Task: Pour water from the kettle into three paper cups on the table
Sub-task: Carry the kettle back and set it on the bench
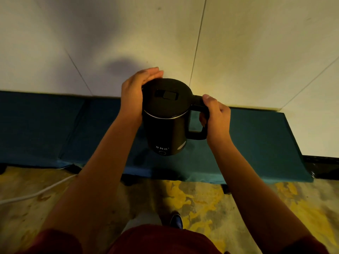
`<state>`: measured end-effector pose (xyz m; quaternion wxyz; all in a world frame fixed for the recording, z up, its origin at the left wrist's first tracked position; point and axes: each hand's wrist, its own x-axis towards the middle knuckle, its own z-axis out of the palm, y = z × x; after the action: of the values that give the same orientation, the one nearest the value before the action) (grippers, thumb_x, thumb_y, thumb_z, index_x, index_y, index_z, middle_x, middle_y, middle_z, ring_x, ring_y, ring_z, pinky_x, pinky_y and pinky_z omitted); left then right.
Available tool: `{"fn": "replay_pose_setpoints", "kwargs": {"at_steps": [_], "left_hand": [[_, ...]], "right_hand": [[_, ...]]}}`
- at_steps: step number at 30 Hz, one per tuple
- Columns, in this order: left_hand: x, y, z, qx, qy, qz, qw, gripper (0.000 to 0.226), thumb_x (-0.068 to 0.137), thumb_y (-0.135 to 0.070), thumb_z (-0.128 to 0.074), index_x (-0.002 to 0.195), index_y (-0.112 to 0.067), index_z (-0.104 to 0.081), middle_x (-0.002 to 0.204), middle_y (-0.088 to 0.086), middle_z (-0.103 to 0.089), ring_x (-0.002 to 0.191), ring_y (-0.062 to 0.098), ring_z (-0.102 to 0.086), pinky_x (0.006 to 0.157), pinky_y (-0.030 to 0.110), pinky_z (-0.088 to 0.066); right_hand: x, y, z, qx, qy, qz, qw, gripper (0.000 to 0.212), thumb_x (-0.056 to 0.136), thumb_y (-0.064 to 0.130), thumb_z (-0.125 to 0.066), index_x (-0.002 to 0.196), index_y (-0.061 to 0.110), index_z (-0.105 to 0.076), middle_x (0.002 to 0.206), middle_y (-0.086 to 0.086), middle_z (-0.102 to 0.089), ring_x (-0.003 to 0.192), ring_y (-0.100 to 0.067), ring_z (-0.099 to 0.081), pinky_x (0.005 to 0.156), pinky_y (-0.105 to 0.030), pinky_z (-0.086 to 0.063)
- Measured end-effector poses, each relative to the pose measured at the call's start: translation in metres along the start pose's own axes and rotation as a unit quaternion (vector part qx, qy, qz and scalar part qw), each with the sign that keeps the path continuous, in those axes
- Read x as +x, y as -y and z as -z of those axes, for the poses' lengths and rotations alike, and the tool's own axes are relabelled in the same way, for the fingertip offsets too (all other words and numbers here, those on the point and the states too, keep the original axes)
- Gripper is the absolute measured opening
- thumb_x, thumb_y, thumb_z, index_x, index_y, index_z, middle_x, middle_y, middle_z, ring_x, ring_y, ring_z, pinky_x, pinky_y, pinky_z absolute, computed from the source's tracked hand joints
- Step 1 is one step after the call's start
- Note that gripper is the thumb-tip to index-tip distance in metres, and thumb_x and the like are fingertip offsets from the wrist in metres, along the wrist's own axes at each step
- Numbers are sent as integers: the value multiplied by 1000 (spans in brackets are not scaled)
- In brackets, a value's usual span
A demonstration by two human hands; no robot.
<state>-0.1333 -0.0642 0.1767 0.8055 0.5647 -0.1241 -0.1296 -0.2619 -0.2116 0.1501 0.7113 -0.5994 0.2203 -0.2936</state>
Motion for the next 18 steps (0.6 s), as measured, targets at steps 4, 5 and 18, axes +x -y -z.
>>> {"fn": "replay_pose_setpoints", "kwargs": {"at_steps": [4, 5, 18], "left_hand": [[23, 12, 0, 6, -9, 21, 1000, 28, 95, -10, -52, 110, 3, -72, 108, 17, -76, 106, 30, -72, 99, 43, -55], [30, 16, 1, 6, -12, 24, 1000, 28, 95, -9, -51, 109, 4, -72, 107, 17, -76, 105, 30, -72, 97, 42, -56], [114, 97, 31, 53, -7, 56, 997, 35, 96, -13, -46, 107, 5, -73, 108, 17, -76, 106, 31, -71, 97, 48, -56]], "right_hand": [[23, -16, -7, -4, -2, -11, 1000, 51, 76, 44, -62, 68, -4, -50, 59, -10, -32, 48, -14, -31, 46, -26, -27], [31, -22, -9, -4, -6, -10, 1000, 55, 77, 44, -62, 66, -8, -48, 59, -10, -32, 48, -14, -31, 47, -26, -27], [103, -94, -38, -27, -171, -117, 978, 31, 76, 38, -56, 66, 11, -45, 64, -5, -38, 57, -17, -41, 48, -23, -33]]}}
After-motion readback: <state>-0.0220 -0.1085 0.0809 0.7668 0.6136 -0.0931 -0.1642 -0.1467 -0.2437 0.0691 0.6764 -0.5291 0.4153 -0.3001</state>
